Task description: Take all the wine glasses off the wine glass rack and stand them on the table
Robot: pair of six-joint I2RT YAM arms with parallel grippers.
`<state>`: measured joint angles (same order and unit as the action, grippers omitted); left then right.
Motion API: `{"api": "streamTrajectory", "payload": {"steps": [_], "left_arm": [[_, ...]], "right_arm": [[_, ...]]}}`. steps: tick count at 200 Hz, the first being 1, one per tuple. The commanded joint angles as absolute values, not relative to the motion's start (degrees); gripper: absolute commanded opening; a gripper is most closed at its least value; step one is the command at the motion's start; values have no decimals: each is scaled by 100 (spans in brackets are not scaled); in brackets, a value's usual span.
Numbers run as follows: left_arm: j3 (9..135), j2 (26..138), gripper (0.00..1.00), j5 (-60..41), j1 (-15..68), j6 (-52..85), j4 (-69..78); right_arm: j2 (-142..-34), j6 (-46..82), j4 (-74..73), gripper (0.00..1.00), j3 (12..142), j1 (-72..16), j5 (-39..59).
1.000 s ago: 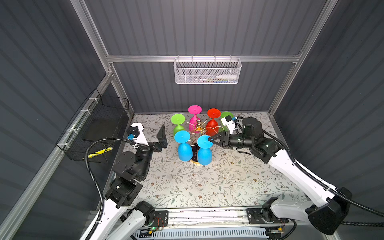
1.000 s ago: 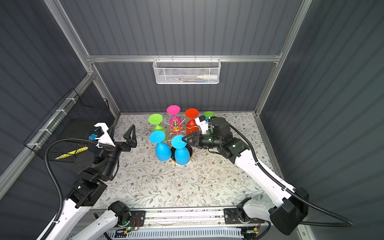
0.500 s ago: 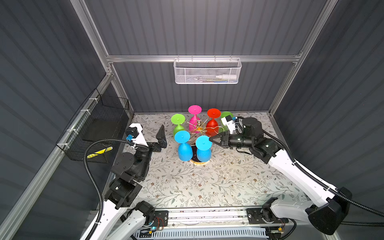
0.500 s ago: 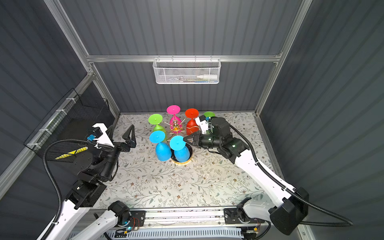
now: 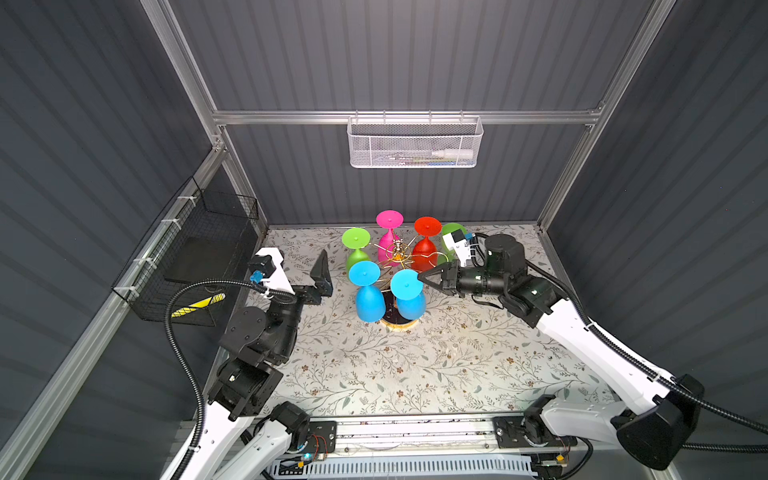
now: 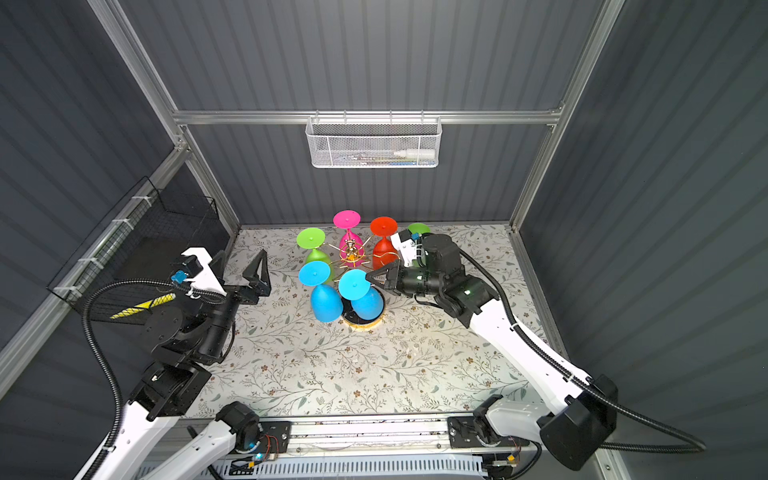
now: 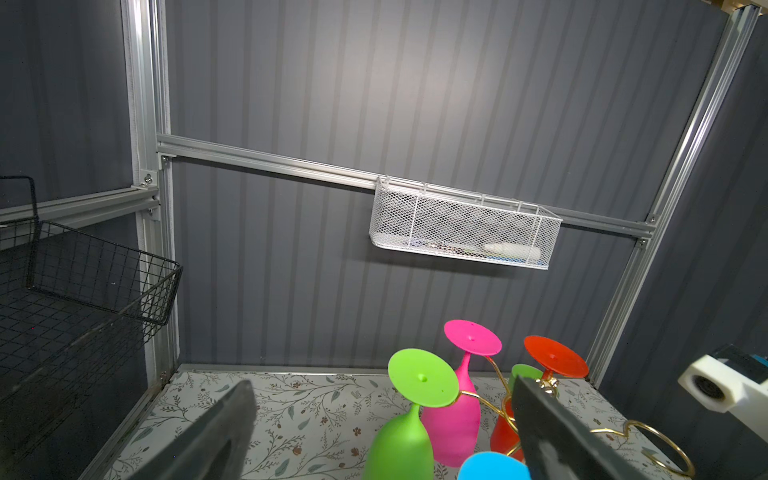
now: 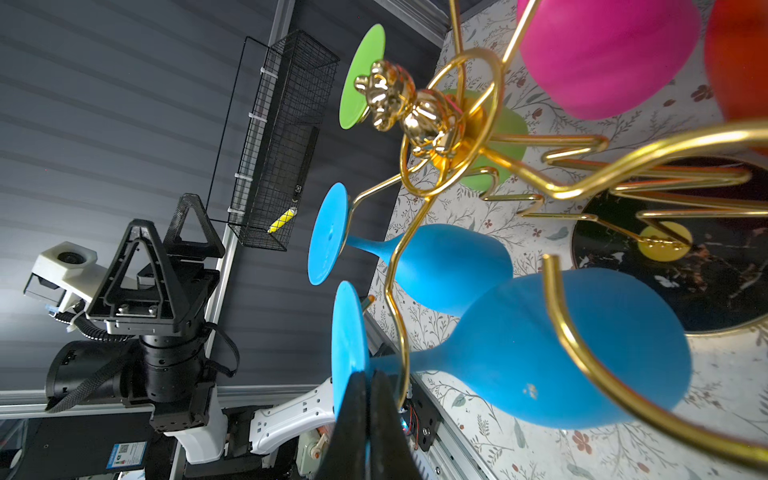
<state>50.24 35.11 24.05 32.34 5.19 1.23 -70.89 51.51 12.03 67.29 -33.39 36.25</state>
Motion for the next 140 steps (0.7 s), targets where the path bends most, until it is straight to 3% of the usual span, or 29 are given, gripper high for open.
{"api": "streamTrajectory", "payload": {"steps": [1,140], "left_arm": [[5002,3428,98,2487,3243,594,157],[4982,3327,98,2479,3245,627,157]], "right_arm": [[-6923,5331,926,0,6749,-3360,3740],[-7202,5728,202,0,6846,-3363,3515]]}}
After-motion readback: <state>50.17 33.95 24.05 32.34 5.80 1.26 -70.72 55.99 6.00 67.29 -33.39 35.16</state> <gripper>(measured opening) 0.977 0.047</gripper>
